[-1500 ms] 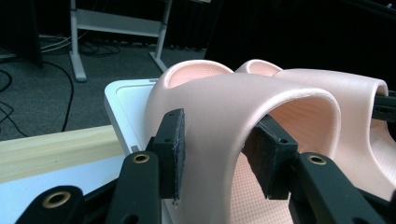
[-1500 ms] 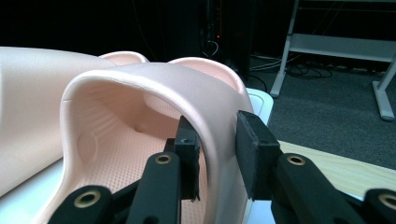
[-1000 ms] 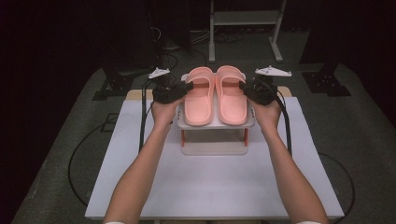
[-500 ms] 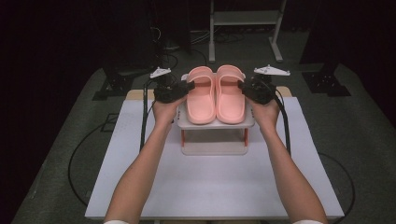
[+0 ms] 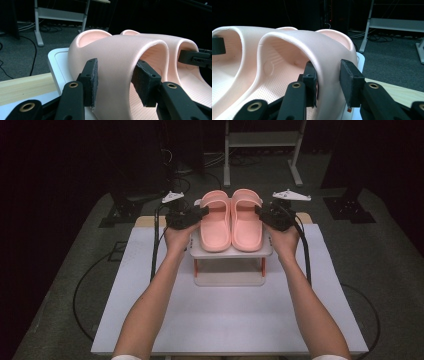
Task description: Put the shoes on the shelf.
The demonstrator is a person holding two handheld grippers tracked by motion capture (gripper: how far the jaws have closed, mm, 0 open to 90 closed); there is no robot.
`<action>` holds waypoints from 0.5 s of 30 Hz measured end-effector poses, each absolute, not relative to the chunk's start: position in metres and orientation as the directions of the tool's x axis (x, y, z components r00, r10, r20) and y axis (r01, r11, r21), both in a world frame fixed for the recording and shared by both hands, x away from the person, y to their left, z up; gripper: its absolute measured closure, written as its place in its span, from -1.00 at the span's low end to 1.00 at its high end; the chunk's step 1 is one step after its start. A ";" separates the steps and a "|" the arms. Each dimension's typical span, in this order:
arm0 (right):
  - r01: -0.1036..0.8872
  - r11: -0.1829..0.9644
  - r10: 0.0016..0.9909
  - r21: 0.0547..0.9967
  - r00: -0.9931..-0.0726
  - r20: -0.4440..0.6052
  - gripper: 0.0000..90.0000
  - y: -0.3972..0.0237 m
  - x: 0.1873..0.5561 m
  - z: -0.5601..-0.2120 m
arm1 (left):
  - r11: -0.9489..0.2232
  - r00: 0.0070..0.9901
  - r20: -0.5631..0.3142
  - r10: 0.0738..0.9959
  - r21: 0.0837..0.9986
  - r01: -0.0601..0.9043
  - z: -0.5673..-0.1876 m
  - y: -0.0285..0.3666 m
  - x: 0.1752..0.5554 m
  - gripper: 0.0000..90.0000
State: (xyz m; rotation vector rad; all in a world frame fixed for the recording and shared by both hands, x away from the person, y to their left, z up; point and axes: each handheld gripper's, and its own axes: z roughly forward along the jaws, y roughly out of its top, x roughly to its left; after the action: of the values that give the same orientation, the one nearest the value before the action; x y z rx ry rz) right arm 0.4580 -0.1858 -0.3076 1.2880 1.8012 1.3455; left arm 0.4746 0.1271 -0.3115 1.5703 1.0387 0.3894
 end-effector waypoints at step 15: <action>0.374 0.019 0.898 0.927 -0.414 0.149 0.38 -0.191 0.458 -0.309 | 0.048 0.562 -0.284 0.777 0.917 0.397 -0.311 0.129 0.473 0.13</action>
State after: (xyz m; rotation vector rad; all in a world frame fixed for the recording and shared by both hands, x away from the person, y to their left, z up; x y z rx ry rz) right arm 0.4578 -0.1911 -0.3095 1.2958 1.8096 1.3926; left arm 0.4734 0.1289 -0.3105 1.5686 1.0248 0.3856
